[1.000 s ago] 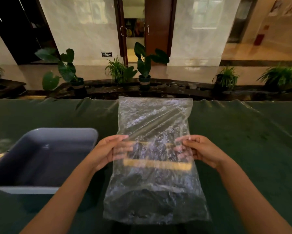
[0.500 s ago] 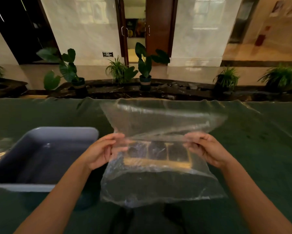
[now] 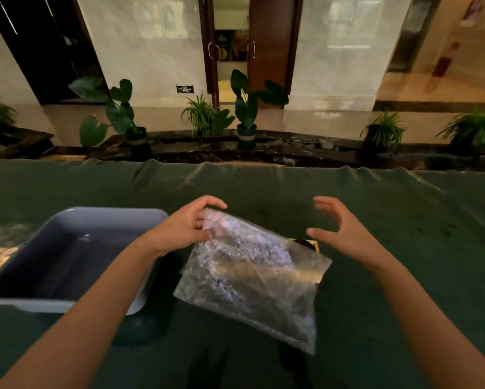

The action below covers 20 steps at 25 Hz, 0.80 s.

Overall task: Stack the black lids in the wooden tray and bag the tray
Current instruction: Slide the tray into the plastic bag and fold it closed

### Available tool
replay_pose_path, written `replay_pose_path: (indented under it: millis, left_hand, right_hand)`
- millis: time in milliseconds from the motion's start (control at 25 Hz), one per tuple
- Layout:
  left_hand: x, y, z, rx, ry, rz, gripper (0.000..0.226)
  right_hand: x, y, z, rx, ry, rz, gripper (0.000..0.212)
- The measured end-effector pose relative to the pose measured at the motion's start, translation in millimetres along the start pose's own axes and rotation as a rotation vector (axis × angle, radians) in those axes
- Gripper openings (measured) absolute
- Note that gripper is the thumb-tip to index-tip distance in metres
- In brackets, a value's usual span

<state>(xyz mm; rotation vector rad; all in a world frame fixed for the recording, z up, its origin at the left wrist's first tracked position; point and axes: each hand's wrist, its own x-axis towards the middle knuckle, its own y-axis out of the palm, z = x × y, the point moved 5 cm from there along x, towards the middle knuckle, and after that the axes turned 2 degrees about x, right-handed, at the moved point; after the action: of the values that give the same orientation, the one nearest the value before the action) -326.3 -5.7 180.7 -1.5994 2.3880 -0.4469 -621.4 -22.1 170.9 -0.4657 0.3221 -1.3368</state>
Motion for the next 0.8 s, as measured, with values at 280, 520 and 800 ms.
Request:
replay_pose_path:
  millis: [280,520,800]
  left_hand:
    - [19,19,-35,0.063,0.181,-0.041,0.059]
    - [-22,35,34,-0.451,-0.096,-0.593,0.119]
    - [-21,60,57,-0.516,-0.242,-0.437,0.1]
  right_hand:
    - [5,64,52,-0.232,-0.159,0.496,0.039]
    - [5,49,11,0.478,0.145,0.002,0.018]
    - [-1,64,-10,0.893,0.361,0.055,0.022]
